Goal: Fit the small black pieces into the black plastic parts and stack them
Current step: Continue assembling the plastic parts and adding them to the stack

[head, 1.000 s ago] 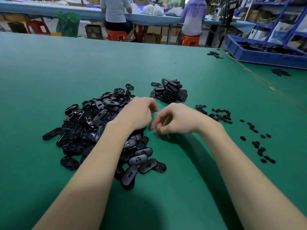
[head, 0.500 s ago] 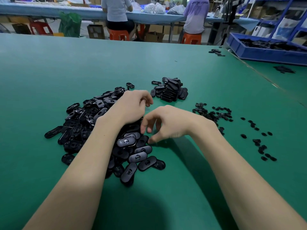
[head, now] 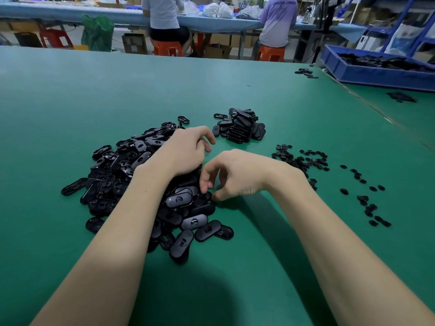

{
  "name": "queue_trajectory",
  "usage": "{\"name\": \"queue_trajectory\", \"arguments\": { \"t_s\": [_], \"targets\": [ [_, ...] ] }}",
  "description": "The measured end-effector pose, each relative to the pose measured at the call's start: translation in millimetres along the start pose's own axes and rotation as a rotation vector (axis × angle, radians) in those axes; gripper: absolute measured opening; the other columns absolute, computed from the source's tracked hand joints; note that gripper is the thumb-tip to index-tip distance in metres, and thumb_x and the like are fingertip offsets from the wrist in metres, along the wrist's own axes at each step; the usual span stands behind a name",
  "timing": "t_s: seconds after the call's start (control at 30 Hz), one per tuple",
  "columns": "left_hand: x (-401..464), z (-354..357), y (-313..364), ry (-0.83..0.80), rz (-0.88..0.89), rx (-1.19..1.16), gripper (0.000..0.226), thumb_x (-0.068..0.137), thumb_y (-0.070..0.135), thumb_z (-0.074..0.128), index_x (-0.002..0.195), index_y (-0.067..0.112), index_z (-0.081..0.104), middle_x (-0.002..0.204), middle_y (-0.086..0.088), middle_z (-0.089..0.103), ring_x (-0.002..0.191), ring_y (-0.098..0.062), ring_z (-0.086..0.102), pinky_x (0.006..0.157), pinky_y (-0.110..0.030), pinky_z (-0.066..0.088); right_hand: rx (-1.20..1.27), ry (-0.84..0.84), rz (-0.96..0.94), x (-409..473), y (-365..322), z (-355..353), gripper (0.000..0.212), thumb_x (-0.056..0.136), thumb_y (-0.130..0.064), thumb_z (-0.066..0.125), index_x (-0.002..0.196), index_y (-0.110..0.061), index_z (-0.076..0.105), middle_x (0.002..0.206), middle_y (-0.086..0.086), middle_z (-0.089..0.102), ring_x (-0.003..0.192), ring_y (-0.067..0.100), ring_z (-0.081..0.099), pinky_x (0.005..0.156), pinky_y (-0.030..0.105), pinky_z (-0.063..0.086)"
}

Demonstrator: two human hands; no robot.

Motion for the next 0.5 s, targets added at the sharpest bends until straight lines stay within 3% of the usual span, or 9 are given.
{"name": "queue_trajectory", "arguments": {
  "t_s": [0.17, 0.3, 0.5],
  "targets": [
    [1, 2, 0, -0.012, -0.014, -0.001, 0.031, 0.093, 0.007, 0.042, 0.099, 0.03, 0.061, 0.091, 0.011, 0.07, 0.084, -0.012, 0.065, 0.087, -0.029, 0.049, 0.001, -0.016, -0.007, 0, -2, 2, 0.026, 0.079, -0.021, 0.082, 0.099, -0.034, 0.073, 0.095, -0.012, 0.067, 0.058, -0.011, 0.053, 0.063, 0.013, 0.042],
    [0, 2, 0, 0.015, 0.009, 0.019, 0.012, 0.095, 0.025, 0.059, 0.095, 0.028, 0.07, 0.082, 0.017, 0.066, 0.078, -0.004, 0.065, 0.083, -0.026, 0.05, -0.036, 0.015, 0.017, 0, -1, 1, 0.021, 0.078, -0.023, 0.083, 0.094, -0.03, 0.071, 0.091, -0.013, 0.07, 0.065, -0.008, 0.056, 0.064, 0.009, 0.044],
    [-1, -1, 7, 0.021, 0.002, 0.075, 0.026, 0.096, 0.04, 0.059, 0.08, 0.029, 0.076, 0.065, 0.015, 0.066, 0.071, -0.003, 0.064, 0.076, -0.024, 0.048, -0.076, 0.202, 0.159, -12, 25, -22, 0.006, 0.083, -0.028, 0.078, 0.089, -0.027, 0.076, 0.077, -0.016, 0.071, 0.079, 0.003, 0.068, 0.079, 0.023, 0.054]
  ]
}}
Point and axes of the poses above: each hand's wrist, its own x-axis towards the middle knuckle, its own z-axis out of the palm, y = z × x, the point moved 2 cm from there along x, towards the middle knuckle
